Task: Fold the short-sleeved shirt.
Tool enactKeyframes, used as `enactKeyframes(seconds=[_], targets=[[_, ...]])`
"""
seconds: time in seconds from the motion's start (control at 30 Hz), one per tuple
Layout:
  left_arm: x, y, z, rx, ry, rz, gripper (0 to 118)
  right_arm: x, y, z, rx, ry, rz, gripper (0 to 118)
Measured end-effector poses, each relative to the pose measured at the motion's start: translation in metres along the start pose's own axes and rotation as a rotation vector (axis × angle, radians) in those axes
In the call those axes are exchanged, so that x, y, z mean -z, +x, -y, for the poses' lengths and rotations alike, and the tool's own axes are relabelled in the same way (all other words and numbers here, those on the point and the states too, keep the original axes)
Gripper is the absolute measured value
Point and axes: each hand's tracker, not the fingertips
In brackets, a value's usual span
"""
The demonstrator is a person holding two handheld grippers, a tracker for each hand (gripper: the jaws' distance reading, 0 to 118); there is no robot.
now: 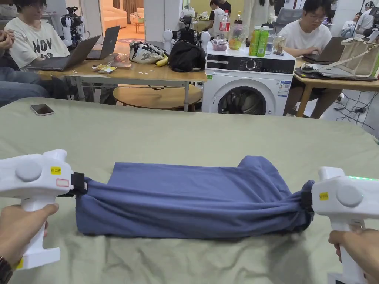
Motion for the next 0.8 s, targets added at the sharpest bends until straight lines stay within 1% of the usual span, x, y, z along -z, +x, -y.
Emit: enactKeyframes(seconds=[0.13, 0.27, 0.43, 0.53, 0.57, 0.6, 0.63, 0.67, 0.7, 0.73, 0.8], targets=[[0.042, -0.007, -0.023, -0.042, -0.051, -0.01, 0, 0.046, -0.004, -0.023, 0.012, -0.046, -0.001, 7], [0.075, -0.009, -0.03, -0.004, -0.093, -0.038, 0, 0.086, -0.002, -0.03, 0.024, -0.112, 0.001, 7], [0.102, -0.005, -0.02, 0.004, -0.129, -0.052, 0, 0.116, 0.001, -0.027, 0.035, -0.128, 0.019, 8], [0.11, -0.005, -0.015, 0.014, -0.131, -0.07, 0, 0.117, -0.006, -0.023, -0.007, -0.116, 0.029, 9], [0.109, -0.004, -0.015, 0.01, -0.133, -0.069, 7, 0.116, -0.007, -0.022, -0.023, -0.107, 0.038, 10], [0.107, -0.006, -0.017, 0.055, -0.062, -0.111, 18, 0.114, -0.009, -0.022, -0.032, -0.101, 0.042, 13], [0.104, -0.006, -0.015, 0.046, -0.053, -0.113, 29, 0.109, -0.012, -0.021, -0.037, -0.087, 0.055, 26], [0.1, -0.006, -0.014, 0.038, -0.037, -0.091, 36, 0.102, -0.013, -0.021, -0.054, -0.047, 0.079, 42], [0.092, -0.003, -0.012, 0.033, -0.012, -0.071, 43, 0.094, -0.016, -0.018, -0.053, 0.001, 0.083, 55], [0.086, 0.001, -0.009, 0.037, -0.008, -0.052, 44, 0.085, -0.018, -0.016, -0.05, 0.048, 0.083, 61], [0.068, 0.012, -0.002, 0.077, 0.071, -0.045, 44, 0.068, -0.024, -0.01, -0.032, 0.128, 0.071, 61]])
